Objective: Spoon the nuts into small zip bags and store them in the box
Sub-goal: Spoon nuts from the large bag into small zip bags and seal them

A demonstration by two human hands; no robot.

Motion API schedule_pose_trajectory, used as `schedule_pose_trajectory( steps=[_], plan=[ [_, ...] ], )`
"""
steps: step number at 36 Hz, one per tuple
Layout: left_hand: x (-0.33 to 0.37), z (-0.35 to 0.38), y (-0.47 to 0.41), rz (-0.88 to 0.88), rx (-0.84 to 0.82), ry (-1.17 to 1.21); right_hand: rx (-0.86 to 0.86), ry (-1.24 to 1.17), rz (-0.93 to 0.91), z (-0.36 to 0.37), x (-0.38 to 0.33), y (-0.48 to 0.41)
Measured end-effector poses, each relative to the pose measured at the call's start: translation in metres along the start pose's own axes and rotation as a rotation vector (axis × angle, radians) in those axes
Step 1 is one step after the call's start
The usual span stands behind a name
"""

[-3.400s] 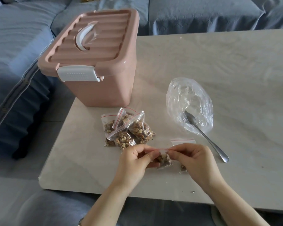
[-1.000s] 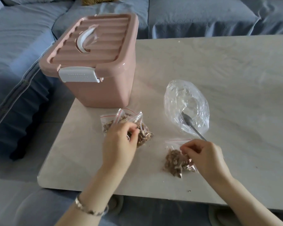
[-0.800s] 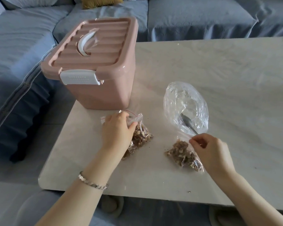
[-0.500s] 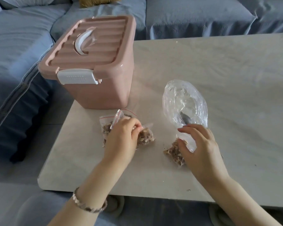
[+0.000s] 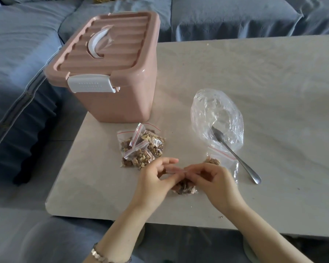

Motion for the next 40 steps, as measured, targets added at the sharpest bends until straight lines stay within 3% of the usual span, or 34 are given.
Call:
schedule_pose_trajectory(
  steps=[4,9,27,35,40],
  plan=[
    [-0.001,0.007,-0.001,-0.079,-0.021,0.072,0.001,-0.082,0.007,0.000,-0.001,0.000],
    [-0.001,0.005,-0.006,-0.056,-0.012,0.012,0.012,-0.152,0.026,-0.001,-0.001,0.000],
    [0.003,0.003,-0.005,0.019,0.045,0.007,0.115,0.131,-0.054,-0.012,0.000,0.000],
    [0.024,0.004,-0.011,0.373,-0.053,-0.445,0.105,0.240,-0.171,-0.009,-0.005,0.001],
    [0.030,0.009,-0.016,0.427,-0.139,-0.517,0.095,0.261,-0.213,-0.011,-0.006,0.000]
  ],
)
Point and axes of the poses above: each hand's wrist, its own y-axis away from the middle knuckle, its own z-axis out of the palm, x = y × z, the point moved 4 cm from there along -y, towards the middle knuckle, and after that the axes turned 2 degrees about -x, right-handed, at the moved point
